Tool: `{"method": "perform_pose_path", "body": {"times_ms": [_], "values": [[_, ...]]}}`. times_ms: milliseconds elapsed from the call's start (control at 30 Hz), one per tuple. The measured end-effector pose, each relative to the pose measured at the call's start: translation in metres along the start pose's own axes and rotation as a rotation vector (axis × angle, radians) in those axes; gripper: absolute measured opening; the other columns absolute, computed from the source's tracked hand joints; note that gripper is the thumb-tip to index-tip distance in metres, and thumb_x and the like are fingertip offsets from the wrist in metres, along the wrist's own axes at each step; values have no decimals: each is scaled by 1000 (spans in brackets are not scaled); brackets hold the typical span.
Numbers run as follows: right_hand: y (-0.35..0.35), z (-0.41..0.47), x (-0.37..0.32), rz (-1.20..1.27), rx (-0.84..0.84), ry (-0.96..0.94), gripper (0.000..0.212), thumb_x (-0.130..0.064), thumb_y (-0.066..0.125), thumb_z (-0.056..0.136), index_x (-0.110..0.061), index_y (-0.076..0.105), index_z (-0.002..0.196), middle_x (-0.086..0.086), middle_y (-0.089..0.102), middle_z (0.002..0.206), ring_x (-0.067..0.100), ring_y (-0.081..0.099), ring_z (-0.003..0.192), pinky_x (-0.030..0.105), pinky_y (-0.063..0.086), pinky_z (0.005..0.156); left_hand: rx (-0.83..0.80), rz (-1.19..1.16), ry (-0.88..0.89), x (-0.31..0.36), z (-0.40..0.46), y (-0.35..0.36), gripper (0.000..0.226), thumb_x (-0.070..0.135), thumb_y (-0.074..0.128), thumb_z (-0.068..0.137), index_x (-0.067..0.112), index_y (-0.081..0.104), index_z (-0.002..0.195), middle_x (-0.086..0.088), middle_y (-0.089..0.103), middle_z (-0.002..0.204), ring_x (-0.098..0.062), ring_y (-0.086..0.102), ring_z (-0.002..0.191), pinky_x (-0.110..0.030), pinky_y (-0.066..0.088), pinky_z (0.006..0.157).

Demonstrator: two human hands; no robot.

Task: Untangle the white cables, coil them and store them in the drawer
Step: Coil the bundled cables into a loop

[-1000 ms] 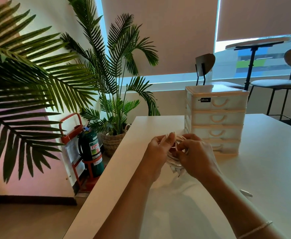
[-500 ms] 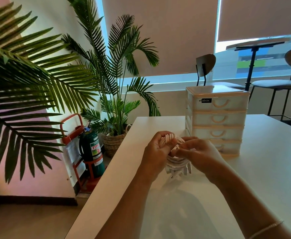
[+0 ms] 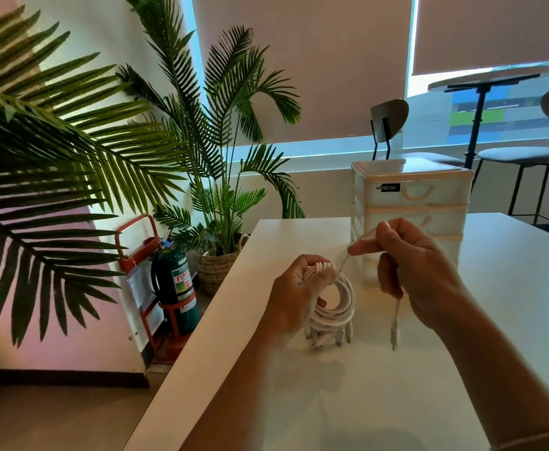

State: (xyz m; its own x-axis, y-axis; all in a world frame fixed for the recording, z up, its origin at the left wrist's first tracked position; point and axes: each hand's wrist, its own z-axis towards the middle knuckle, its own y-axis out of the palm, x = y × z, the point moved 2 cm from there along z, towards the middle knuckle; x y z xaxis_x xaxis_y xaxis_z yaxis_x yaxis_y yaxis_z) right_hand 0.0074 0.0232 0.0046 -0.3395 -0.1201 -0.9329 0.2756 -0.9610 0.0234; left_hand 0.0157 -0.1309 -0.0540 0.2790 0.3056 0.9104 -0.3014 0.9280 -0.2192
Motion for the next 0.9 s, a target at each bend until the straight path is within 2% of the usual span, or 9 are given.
{"method": "perform_pose_path", "body": {"times_ms": [100,233,300,400,533,633,733,833,900], "values": [[2,0,3,-18,0,-68,23,-22,36,97,-14,48,80,-5,72,72,8,37,29,19,29,33,48,77,48,1,-1,0,18,39,63,81,23,60,91,-4,68,87,-9,60,60,-24,52,54],[4,0,4,8,2,-96,23,-21,35,97,-15,46,79,-6,72,73,7,36,29,16,30,32,76,97,34,2,0,-1,10,29,59,88,19,61,89,-2,68,82,-6,56,55,-20,48,48],[1,1,3,22,32,-99,23,-21,33,98,-14,45,80,-5,72,71,6,35,29,15,30,31,19,58,27,4,0,0,7,25,57,89,19,61,89,4,66,75,-3,54,50,-18,46,47],[-5,3,4,74,91,-77,25,-21,31,99,-14,44,79,-5,71,65,6,33,27,18,28,32,-163,-37,6,11,-4,7,6,27,59,87,21,61,88,12,65,65,-2,52,47,-16,44,47],[-11,4,5,113,149,-11,28,-23,28,100,-15,47,81,-4,70,62,8,35,29,17,29,32,-335,-107,18,24,-11,13,20,41,62,84,23,58,91,8,65,72,-1,53,48,-13,43,48],[-16,7,7,121,178,35,27,-24,29,101,-15,47,83,-3,69,60,8,33,29,17,26,31,-372,-149,-10,27,-13,17,36,47,67,64,25,58,90,8,63,73,-3,53,52,-16,47,49],[-23,10,12,46,215,68,25,-26,30,101,-17,46,84,2,65,58,6,32,28,17,26,30,-371,-150,-24,23,-13,19,25,23,75,70,25,60,89,5,61,75,-9,55,61,-21,51,53],[-27,14,24,-243,249,100,24,-29,34,100,-23,45,79,4,61,69,9,40,44,24,33,44,-403,-236,-28,24,-15,21,24,8,70,77,23,60,92,5,62,75,-8,57,62,-18,51,52],[-24,16,34,-333,226,127,25,-29,38,99,-24,47,76,2,58,65,13,39,50,28,32,50,-421,-295,-32,27,-16,21,26,2,66,79,22,59,95,5,62,77,-6,59,60,-16,50,51]]}}
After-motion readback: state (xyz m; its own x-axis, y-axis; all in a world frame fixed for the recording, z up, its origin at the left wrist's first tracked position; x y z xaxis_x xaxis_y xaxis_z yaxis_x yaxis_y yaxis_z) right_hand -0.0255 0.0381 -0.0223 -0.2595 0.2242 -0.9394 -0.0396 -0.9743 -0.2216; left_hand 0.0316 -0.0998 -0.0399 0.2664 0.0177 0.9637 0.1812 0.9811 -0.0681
